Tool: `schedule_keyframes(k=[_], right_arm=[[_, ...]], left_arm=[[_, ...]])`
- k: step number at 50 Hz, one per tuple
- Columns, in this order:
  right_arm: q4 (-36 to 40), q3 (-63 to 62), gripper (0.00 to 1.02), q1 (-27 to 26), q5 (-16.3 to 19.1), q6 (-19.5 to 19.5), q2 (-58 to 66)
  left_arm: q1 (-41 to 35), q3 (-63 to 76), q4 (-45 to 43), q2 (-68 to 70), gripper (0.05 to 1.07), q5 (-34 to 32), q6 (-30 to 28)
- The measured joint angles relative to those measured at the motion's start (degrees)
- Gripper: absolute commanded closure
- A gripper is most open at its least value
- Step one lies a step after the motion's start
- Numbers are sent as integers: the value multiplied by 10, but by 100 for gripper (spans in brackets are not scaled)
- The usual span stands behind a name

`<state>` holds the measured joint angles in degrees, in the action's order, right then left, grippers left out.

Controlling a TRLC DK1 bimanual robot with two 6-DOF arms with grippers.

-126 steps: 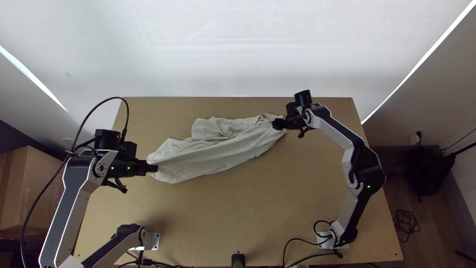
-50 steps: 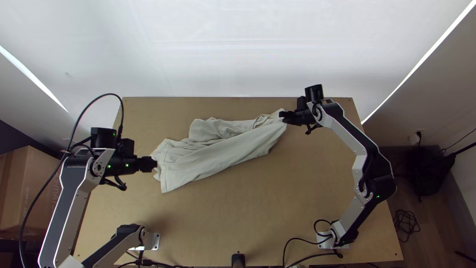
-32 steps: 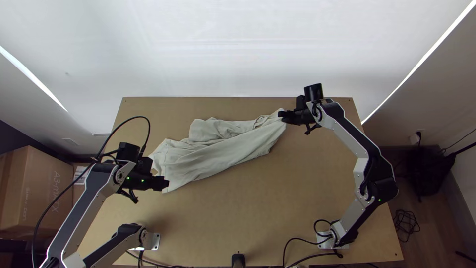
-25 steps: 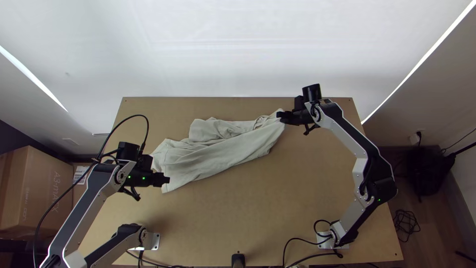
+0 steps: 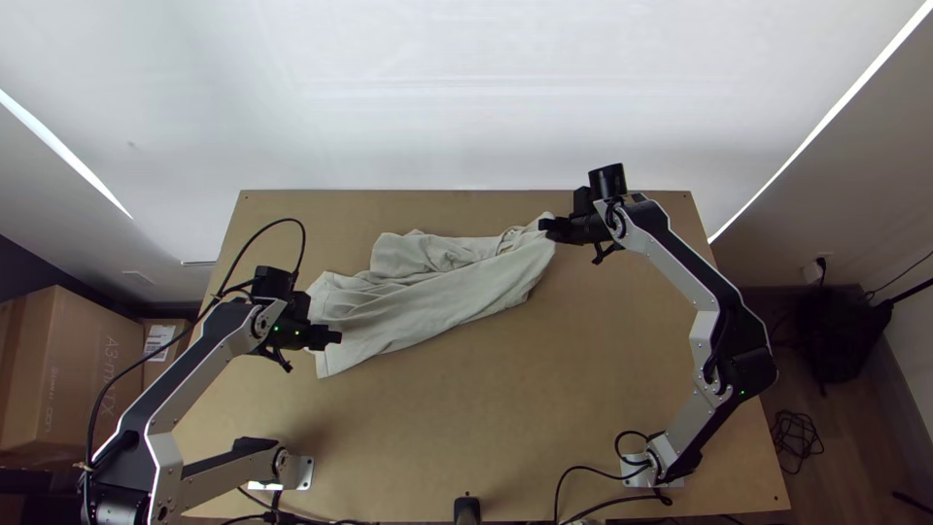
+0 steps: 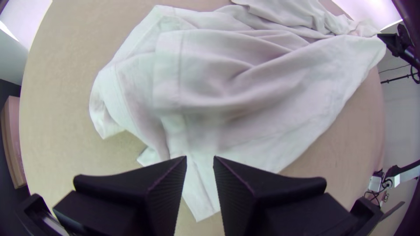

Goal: Fold the t-shirt

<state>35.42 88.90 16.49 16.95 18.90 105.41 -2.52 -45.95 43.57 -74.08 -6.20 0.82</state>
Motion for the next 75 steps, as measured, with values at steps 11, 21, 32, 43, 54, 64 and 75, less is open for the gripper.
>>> schedule_keyframes(k=[11, 21, 32, 43, 54, 64, 75], right_arm=[[0, 5, 100, 0, 0, 0, 0], [0, 5, 100, 2, 0, 0, 0], [0, 5, 100, 4, 0, 0, 0], [0, 5, 100, 3, 0, 0, -1], [6, 5, 100, -11, -8, -3, -18], [28, 10, 100, -42, -33, -35, -45], [33, 98, 100, -56, -85, -85, -72]], left_arm=[[-7, 6, -22, -25, 65, 10, -4], [-11, 22, -41, -42, 92, 23, -5], [-11, 33, -55, -30, 105, 24, -6], [24, 6, -2, 34, 105, 24, -6], [55, -107, 30, 101, 105, 24, -4], [94, -173, 31, 118, 105, 22, 19], [139, -245, -21, 117, 105, 9, 58]])
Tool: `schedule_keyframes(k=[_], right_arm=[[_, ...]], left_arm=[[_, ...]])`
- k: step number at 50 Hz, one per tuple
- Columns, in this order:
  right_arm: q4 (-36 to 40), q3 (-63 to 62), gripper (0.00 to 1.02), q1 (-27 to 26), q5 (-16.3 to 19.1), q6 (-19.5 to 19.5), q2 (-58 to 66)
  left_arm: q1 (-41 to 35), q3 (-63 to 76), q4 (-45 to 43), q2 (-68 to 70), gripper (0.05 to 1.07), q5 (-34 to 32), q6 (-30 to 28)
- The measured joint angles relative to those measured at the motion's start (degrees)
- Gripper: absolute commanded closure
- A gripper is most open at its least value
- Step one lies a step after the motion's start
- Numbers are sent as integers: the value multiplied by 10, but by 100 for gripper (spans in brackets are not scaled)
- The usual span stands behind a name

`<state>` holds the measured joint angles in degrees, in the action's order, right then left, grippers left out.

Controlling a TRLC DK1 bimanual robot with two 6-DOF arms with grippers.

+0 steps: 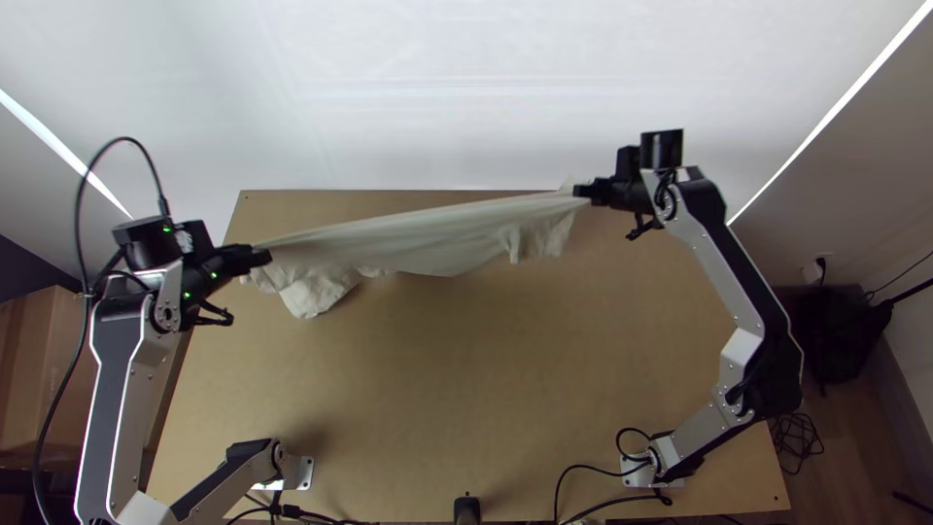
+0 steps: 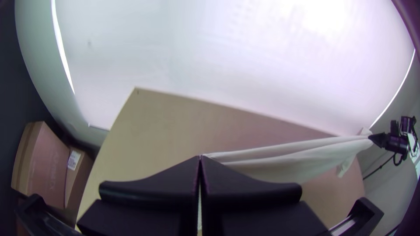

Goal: Fold the t-shirt

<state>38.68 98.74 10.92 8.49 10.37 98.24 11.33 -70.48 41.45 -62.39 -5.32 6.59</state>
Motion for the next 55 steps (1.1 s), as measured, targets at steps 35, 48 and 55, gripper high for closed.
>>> schedule_keyframes(k=[35, 48, 55], right_arm=[[-47, 65, 100, -83, -3, -15, -377], [-95, -90, 100, -87, -15, -14, -624], [-92, -171, 100, -69, -20, 1, -700]], left_arm=[[26, -100, -197, 212, 105, -26, 61], [21, -49, -183, 365, 105, -29, 76], [21, -11, -95, 431, 105, -46, 96]])
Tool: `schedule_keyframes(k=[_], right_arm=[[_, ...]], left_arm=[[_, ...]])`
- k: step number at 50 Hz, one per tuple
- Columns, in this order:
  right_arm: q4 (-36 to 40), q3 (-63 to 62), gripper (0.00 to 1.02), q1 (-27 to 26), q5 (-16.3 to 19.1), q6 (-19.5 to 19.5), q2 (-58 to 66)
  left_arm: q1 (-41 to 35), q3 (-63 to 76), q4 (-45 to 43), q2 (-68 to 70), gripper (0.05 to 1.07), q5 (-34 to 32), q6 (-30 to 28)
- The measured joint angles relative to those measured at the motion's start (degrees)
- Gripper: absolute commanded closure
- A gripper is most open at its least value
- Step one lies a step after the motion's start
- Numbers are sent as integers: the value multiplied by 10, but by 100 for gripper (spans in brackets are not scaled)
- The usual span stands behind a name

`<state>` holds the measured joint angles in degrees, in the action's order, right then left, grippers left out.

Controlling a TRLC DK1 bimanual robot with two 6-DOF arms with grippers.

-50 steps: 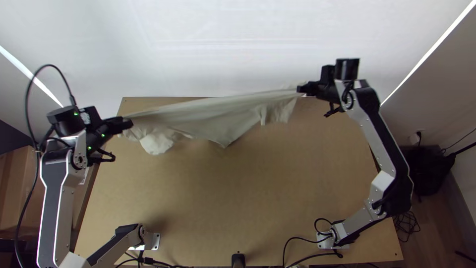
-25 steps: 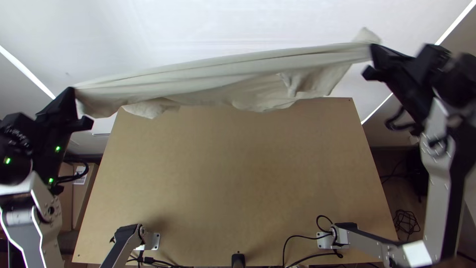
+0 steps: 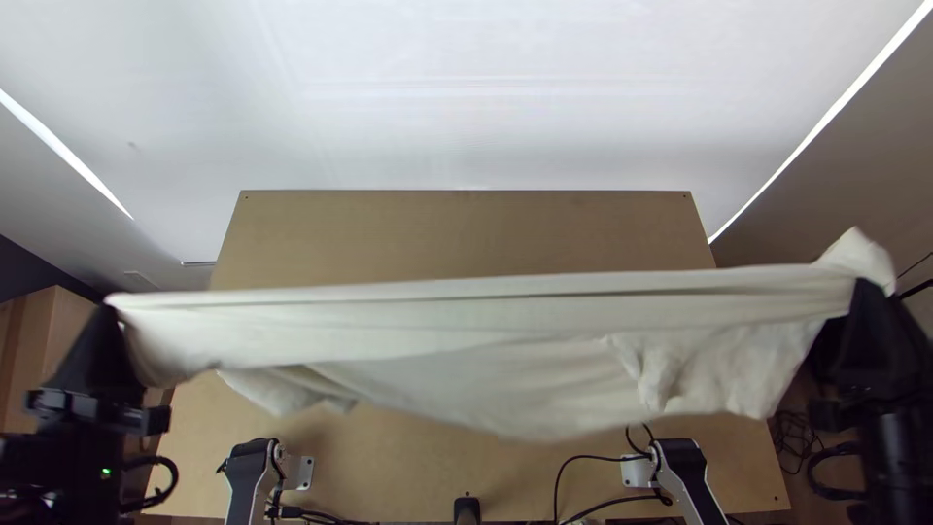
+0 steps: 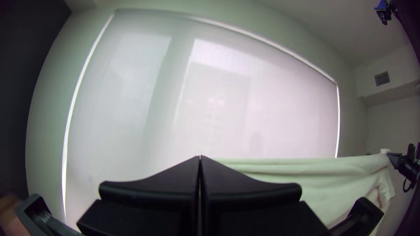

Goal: Fold the t-shirt

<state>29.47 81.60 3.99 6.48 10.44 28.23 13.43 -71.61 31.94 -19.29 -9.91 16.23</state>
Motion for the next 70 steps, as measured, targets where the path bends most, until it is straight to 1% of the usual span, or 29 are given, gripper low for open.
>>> schedule_keyframes(k=[5, 12, 20, 25, 30, 36, 43, 51, 57, 63, 70], right_arm=[[33, -65, 100, 26, -5, 22, -32], [69, -177, 100, 48, -10, 46, -50], [77, -282, 100, 67, -11, 59, -41], [62, -320, 100, 73, -14, 61, -12], [19, -352, 100, 76, -16, 61, 35], [-53, -381, 100, 76, -16, 61, 107], [-131, -393, 100, 73, -19, 61, 191], [-223, -392, 100, 54, -20, 61, 305], [-261, -381, 100, 43, -20, 61, 387], [-290, -344, 100, 32, -20, 61, 472], [-299, -275, 100, 22, -20, 63, 564]], left_arm=[[-8, 56, 56, 39, 105, -6, 8], [-28, 153, 118, 63, 105, -15, 9], [-36, 245, 126, 64, 105, -33, 2], [-42, 272, 114, 47, 105, -39, -9], [-45, 303, 73, 9, 105, -39, -16], [-62, 344, 13, -60, 105, -37, -19], [-89, 360, -80, -168, 105, -14, -16], [-116, 360, -197, -292, 105, 10, -6], [-128, 355, -254, -376, 105, 20, -3], [-135, 335, -282, -457, 105, 23, -2], [-139, 294, -303, -545, 105, 31, 4]])
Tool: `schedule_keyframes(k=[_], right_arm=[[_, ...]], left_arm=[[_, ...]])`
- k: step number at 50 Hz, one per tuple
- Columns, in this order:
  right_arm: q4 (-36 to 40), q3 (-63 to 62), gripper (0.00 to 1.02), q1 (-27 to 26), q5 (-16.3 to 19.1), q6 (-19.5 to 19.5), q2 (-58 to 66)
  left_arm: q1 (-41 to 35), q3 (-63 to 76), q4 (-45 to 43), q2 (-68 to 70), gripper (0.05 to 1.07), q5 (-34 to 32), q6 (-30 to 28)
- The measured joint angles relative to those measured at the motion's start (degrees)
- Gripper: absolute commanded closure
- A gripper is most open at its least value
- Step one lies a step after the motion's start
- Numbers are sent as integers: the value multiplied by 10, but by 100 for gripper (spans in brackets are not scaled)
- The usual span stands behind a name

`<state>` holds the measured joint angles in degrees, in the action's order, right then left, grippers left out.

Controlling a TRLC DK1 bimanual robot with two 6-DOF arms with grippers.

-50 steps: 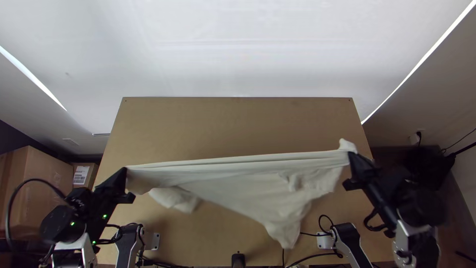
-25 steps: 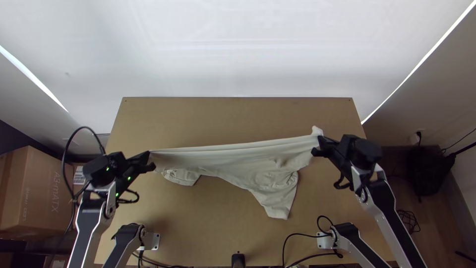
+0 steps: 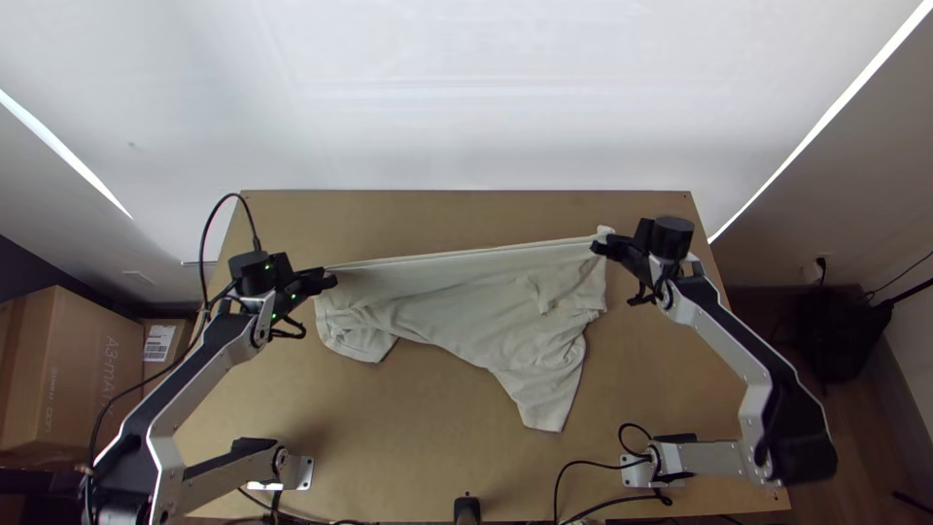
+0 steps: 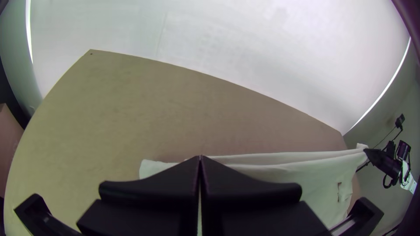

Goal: Fold the t-shirt

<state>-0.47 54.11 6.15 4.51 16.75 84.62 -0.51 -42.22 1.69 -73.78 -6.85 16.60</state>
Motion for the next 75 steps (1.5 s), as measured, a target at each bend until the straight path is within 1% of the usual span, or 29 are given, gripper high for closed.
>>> schedule_keyframes(k=[6, 7, 8, 9, 10, 11, 12, 13, 15, 16, 17, 18, 24, 31, 33, 37, 43, 47, 49, 54, 60, 65, 66, 68, 70, 75], right_arm=[[-4, 54, 99, -5, 0, 3, 64], [-4, 63, 94, -6, 0, 4, 76], [-3, 72, 84, -6, 0, 4, 86], [-4, 82, 68, -6, 0, 4, 95], [-4, 87, 48, -6, 0, 5, 101], [-4, 99, 38, -6, 0, 5, 113], [-3, 105, 23, -6, 0, 6, 121], [-3, 111, 15, -6, 0, 7, 127], [5, 131, 4, -7, 0, 10, 144], [11, 141, 3, -7, -1, 11, 151], [18, 151, 3, -8, -2, 13, 157], [26, 160, 3, -10, -2, 15, 162], [61, 194, 3, -22, -3, 35, 167], [111, 191, 4, -38, -5, 43, 122], [130, 186, 4, -43, -5, 43, 96], [178, 175, 4, -49, 2, 43, 47], [259, 158, 4, -55, 23, 43, -36], [312, 140, 4, -55, 28, 43, -71], [339, 130, 4, -55, 30, 44, -82], [382, 97, 4, -55, 31, 45, -99], [401, 51, 5, -55, 39, 45, -119], [403, 26, 5, -55, 41, 47, -139], [403, 23, 5, -55, 41, 48, -143], [403, 16, 5, -54, 41, 54, -151], [403, 12, 5, -54, 41, 57, -158], [403, 4, 5, -49, 43, 62, -167]], left_arm=[[-7, -35, -26, -65, 104, 10, 2], [-8, -42, -31, -78, 104, 13, 4], [-8, -47, -33, -87, 100, 16, 4], [-9, -52, -37, -97, 93, 16, 4], [-9, -58, -41, -109, 83, 19, 4], [-10, -63, -45, -117, 75, 20, 4], [-11, -67, -47, -125, 65, 20, 4], [-12, -71, -48, -133, 55, 20, 4], [-14, -81, -48, -147, 34, 22, 5], [-14, -84, -48, -151, 21, 24, 5], [-16, -89, -48, -158, 14, 27, 6], [-17, -93, -48, -162, 9, 30, 6], [-20, -101, -55, -167, 9, 41, 14], [-19, -117, -49, -165, 9, 42, 21], [-17, -125, -28, -162, 9, 42, 23], [-13, -151, 56, -152, 9, 42, 22], [-14, -190, 204, -128, 9, 45, -7], [-22, -184, 259, -100, 9, 45, -34], [-26, -174, 271, -85, 9, 45, -43], [-28, -131, 293, -41, 9, 43, -58], [-24, -77, 310, -12, 10, 30, -60], [-24, -54, 330, -12, 11, 13, -48], [-23, -50, 331, -12, 12, 9, -45], [-19, -47, 334, -11, 21, -9, -38], [-13, -46, 336, -11, 25, -25, -31], [7, -44, 335, -12, 25, -58, -13]])
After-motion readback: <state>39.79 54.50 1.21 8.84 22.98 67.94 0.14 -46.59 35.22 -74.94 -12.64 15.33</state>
